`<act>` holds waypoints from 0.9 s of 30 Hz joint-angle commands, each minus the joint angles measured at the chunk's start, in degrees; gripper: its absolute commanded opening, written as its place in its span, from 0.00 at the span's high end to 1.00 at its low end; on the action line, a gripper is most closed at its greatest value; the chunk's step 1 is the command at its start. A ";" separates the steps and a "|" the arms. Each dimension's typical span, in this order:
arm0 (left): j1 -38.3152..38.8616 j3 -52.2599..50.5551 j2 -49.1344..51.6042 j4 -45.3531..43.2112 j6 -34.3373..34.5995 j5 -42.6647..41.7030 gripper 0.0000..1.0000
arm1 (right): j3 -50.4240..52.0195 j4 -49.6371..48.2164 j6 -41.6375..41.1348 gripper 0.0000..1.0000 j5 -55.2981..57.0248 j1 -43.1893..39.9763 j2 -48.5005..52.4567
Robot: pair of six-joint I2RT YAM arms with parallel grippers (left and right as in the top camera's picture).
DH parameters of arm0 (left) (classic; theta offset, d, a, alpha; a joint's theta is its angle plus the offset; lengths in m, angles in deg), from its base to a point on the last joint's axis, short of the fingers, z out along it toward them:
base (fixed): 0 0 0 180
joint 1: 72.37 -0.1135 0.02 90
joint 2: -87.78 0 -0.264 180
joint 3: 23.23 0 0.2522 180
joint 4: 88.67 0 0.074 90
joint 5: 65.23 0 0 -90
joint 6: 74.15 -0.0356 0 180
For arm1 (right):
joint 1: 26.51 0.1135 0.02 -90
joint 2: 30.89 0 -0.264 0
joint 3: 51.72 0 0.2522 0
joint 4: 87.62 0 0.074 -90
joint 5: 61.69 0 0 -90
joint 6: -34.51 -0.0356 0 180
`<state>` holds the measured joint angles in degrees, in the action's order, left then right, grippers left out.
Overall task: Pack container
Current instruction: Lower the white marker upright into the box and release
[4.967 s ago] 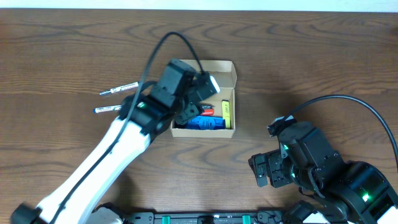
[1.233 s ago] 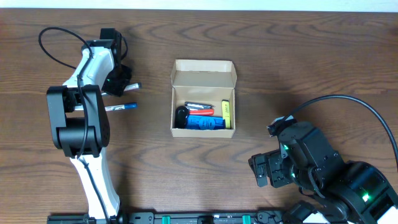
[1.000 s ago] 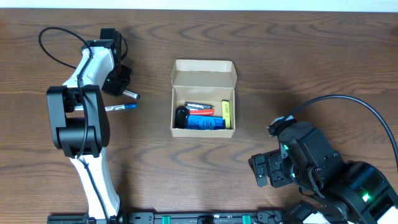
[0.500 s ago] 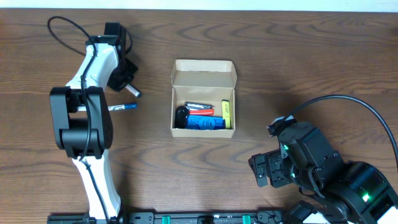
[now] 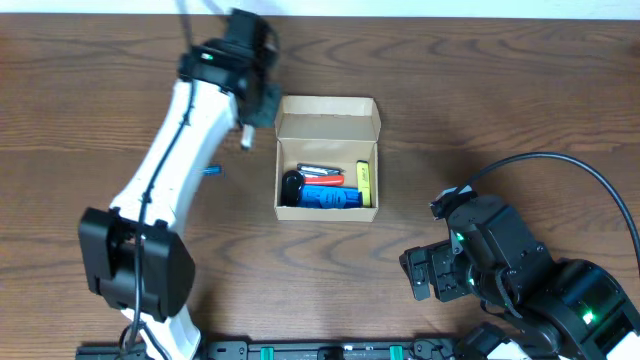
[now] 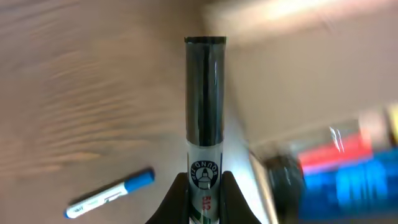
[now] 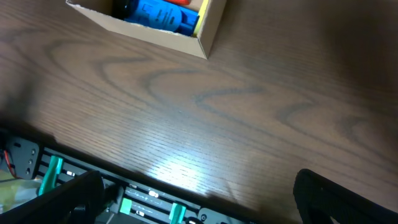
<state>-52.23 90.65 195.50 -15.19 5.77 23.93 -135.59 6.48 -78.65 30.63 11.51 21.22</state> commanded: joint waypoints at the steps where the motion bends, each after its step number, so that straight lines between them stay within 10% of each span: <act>1: 4.31 0.28 -0.61 3.34 -20.76 -3.87 0.94 | -0.39 0.09 0.74 0.01 0.22 0.48 0.02; 15: 12.90 -0.42 -0.09 7.48 -48.96 -16.44 0.94 | -0.39 0.09 0.74 0.01 0.22 0.48 0.00; 27: 12.87 -0.66 6.10 7.61 -52.59 -15.02 0.94 | -0.39 0.11 0.74 0.01 0.22 0.48 0.02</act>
<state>-39.27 90.52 198.71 -7.91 -44.88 8.63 -135.59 6.46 -78.67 30.63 11.51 21.22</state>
